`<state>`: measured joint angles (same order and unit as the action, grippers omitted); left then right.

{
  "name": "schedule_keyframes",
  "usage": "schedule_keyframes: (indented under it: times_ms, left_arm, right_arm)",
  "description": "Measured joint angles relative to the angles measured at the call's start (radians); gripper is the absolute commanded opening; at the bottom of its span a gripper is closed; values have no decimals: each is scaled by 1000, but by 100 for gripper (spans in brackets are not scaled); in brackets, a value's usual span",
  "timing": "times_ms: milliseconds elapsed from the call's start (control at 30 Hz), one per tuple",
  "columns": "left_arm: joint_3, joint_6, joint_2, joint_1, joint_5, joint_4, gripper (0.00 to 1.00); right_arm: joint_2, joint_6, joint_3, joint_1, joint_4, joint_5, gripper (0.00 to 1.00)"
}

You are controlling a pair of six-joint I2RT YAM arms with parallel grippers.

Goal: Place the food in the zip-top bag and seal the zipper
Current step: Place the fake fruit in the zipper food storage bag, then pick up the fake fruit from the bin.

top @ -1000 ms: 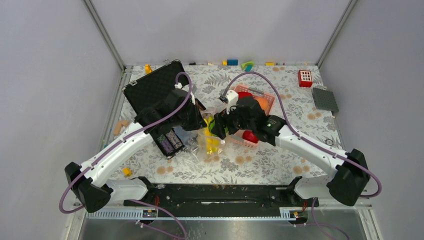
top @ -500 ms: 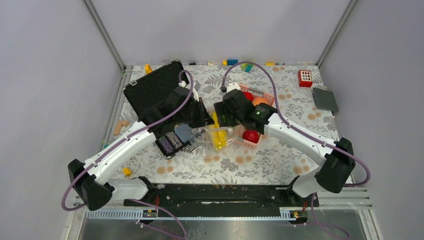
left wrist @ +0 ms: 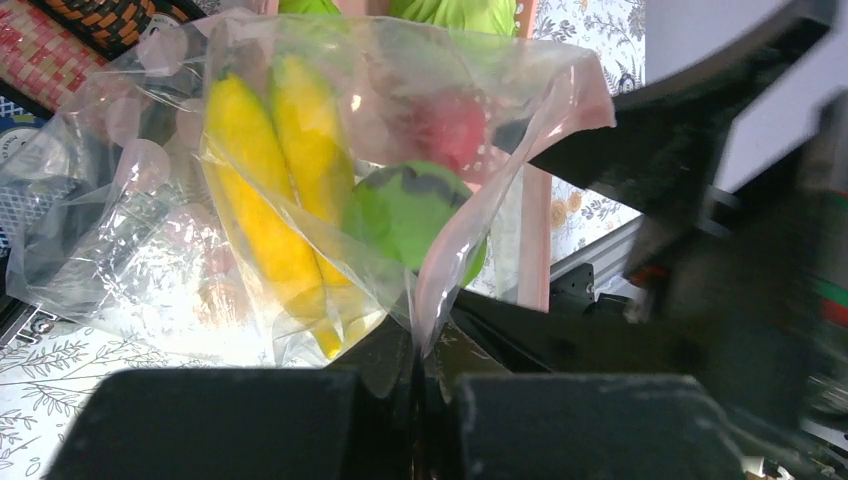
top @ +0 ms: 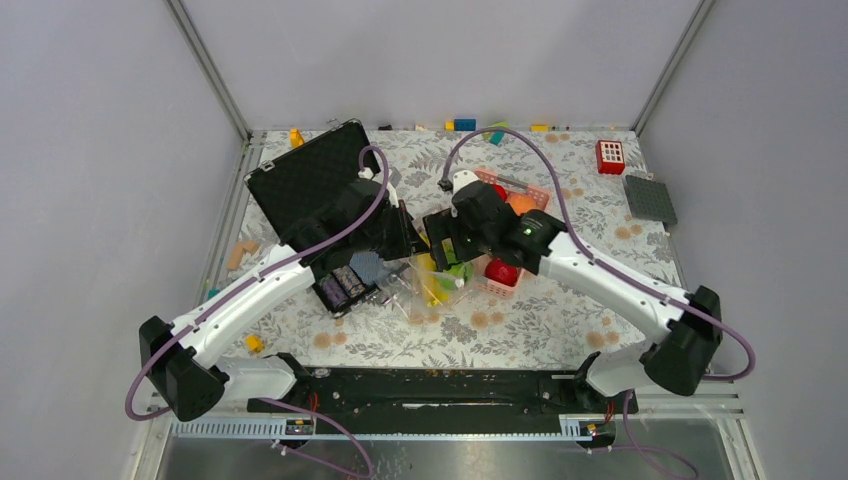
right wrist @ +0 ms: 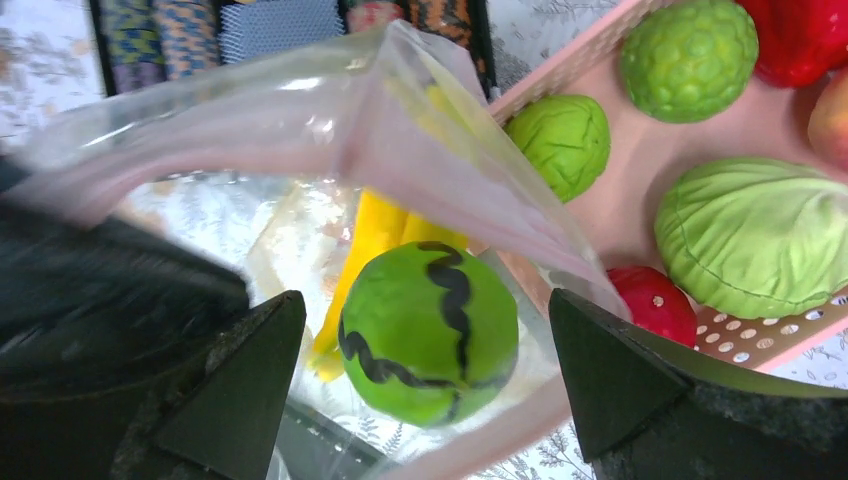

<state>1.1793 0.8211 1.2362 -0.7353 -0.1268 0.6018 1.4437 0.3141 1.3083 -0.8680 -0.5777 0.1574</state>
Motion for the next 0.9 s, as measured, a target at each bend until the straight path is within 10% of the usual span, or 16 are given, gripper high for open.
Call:
schedule_keyframes:
  times_ms: [467, 900]
  left_arm:
    - [-3, -11, -4, 0, 22, 12, 0]
    - [15, -40, -92, 0, 90, 95, 0]
  right_arm:
    - [-329, -58, -101, 27, 150, -25, 100]
    - [-113, -73, -116, 301, 141, -22, 97]
